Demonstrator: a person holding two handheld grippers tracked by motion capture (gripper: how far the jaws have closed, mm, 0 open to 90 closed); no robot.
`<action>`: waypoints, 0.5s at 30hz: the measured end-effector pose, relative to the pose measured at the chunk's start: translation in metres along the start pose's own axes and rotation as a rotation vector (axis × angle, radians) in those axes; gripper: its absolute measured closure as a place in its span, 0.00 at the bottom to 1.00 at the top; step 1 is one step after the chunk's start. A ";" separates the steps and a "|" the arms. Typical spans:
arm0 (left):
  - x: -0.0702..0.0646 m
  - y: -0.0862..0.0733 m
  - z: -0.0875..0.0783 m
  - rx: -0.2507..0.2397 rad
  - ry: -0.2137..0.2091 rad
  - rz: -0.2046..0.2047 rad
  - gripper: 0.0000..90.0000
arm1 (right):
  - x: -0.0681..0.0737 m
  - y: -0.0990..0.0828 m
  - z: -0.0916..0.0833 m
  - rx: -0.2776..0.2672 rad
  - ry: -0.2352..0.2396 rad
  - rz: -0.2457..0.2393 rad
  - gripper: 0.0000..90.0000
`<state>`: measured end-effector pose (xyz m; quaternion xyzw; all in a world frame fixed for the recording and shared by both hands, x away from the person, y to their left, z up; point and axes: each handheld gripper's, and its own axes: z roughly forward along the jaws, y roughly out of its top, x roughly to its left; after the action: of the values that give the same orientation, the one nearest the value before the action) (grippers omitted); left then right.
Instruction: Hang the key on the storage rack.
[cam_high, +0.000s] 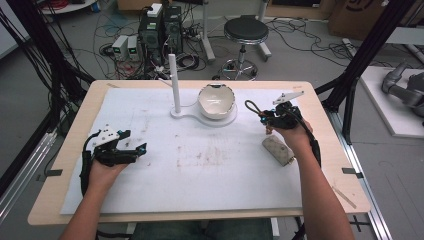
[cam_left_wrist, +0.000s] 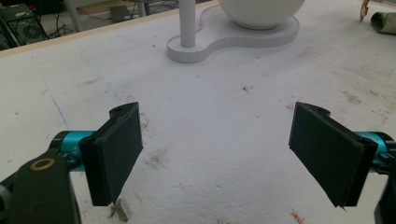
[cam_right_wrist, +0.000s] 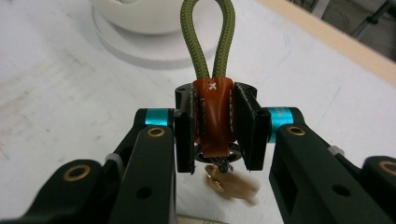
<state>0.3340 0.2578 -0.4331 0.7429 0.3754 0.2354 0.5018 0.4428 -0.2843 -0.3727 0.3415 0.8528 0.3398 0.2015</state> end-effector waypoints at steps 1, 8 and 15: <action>0.000 0.000 0.000 -0.002 0.001 -0.001 0.19 | 0.002 0.001 -0.003 -0.014 0.000 -0.003 0.80; -0.001 0.001 0.000 -0.006 -0.004 0.006 0.19 | 0.016 0.010 -0.023 -0.102 0.011 -0.034 0.80; 0.000 0.002 -0.001 -0.012 -0.001 0.002 0.19 | 0.026 0.022 -0.039 -0.175 0.043 -0.043 0.80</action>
<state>0.3336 0.2575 -0.4309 0.7402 0.3729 0.2381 0.5063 0.4120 -0.2713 -0.3329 0.2967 0.8313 0.4157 0.2195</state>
